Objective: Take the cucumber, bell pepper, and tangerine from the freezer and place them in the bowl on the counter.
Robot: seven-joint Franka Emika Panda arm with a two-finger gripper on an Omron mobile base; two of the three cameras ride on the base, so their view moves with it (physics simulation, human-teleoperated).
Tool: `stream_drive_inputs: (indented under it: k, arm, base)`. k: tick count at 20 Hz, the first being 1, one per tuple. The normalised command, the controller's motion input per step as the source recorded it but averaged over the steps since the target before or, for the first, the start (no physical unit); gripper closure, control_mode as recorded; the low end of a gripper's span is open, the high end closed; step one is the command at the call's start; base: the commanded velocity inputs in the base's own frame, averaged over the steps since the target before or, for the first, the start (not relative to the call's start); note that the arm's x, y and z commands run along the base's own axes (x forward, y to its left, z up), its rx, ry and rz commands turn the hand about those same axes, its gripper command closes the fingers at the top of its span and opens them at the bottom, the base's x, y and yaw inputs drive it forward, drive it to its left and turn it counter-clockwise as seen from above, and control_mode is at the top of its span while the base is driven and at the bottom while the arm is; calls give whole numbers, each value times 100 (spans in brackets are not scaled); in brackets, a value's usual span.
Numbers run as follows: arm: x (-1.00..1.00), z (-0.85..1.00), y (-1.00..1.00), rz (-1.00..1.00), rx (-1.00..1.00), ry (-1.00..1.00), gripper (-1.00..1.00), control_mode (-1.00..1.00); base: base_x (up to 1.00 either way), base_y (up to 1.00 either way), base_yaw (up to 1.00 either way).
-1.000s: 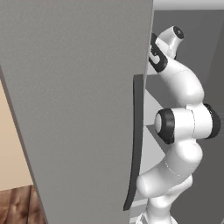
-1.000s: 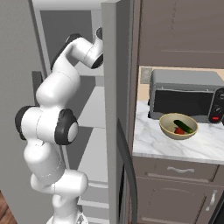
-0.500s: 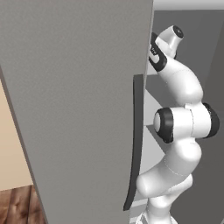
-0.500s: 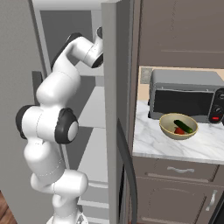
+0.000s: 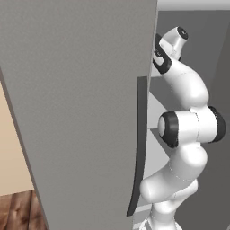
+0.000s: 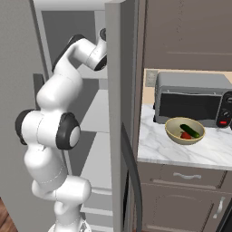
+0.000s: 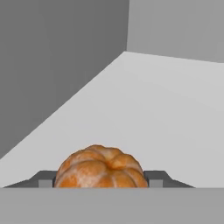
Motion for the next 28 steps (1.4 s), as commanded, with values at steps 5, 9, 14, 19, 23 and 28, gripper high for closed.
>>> stream_drive_inputs:
  k: [5, 9, 14, 19, 23, 28]
  arm:
    - [-31, -2, -1, -2, 0, -4, 100, -100]
    - [-44, 0, -13, -5, 0, -5, 100, -100]
    - [-44, 0, -6, -8, -1, -5, 100, -100]
    - [-31, 4, 0, -12, -2, -5, 100, -100]
    - [-28, 29, 0, -13, 0, 0, 100, -100]
    - [-46, 27, 0, -11, 0, 0, 100, -100]
  base:
    - [0, 0, 0]
    - [0, 0, 0]
    - [0, 0, 0]
    - [0, 0, 0]
    - [0, 0, 0]
    - [0, 0, 0]
